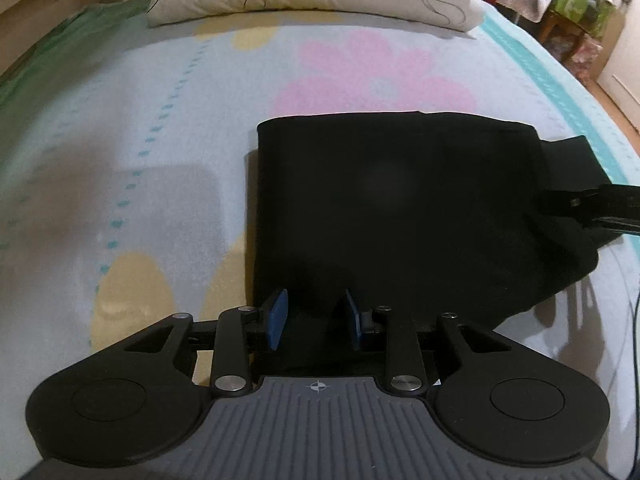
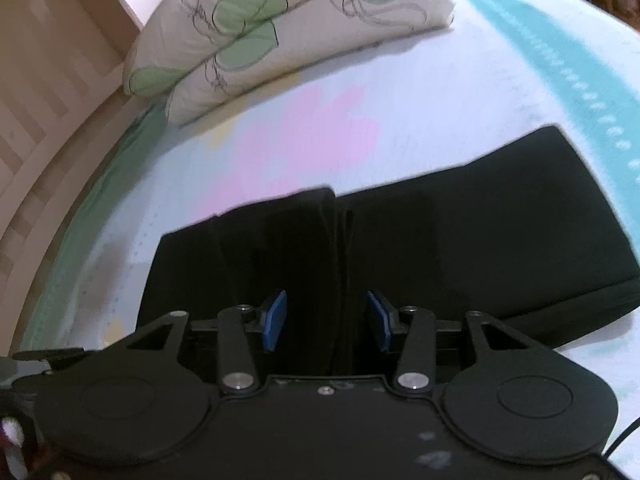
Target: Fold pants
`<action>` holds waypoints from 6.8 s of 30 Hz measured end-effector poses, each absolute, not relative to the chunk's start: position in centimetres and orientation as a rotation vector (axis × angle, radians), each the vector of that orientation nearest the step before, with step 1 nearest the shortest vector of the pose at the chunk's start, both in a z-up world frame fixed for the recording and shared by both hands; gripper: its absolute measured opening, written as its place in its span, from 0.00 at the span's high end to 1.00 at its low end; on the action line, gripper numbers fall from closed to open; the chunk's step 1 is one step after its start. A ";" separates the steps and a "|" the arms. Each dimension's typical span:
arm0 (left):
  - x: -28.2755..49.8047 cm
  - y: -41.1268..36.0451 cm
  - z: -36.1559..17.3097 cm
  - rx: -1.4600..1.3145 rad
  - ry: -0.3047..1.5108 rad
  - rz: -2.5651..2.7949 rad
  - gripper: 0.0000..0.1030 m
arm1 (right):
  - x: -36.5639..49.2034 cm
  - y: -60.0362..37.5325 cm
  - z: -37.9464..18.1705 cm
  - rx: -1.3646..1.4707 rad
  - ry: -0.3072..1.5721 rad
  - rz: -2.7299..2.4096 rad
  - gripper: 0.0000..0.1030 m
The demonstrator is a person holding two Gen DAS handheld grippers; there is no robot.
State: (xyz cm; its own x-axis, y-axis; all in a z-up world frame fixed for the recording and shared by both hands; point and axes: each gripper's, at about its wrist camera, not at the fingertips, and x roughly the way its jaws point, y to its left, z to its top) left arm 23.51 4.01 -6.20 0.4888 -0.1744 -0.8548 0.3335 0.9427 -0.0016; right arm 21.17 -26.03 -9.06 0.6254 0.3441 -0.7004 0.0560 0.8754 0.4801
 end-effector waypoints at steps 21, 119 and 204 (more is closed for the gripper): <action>14.3 7.1 -1.2 0.131 0.801 -0.358 0.69 | 22.4 -25.3 -2.9 0.573 0.746 0.280 0.88; 25.5 -5.5 -6.1 0.262 1.020 -0.331 0.52 | 23.2 -29.2 -10.8 -0.077 0.731 -0.071 0.69; 18.3 25.8 -5.4 -0.265 0.984 0.120 0.62 | 21.7 -9.5 -8.2 0.147 0.881 0.252 0.53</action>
State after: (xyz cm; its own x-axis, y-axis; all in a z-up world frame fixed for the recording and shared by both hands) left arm 18.34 25.84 -5.36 0.5500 -0.0189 -0.8349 -0.2196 0.9613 -0.1665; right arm 21.71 -9.46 -8.17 0.6096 0.2781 -0.7423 -0.1573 0.9603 0.2306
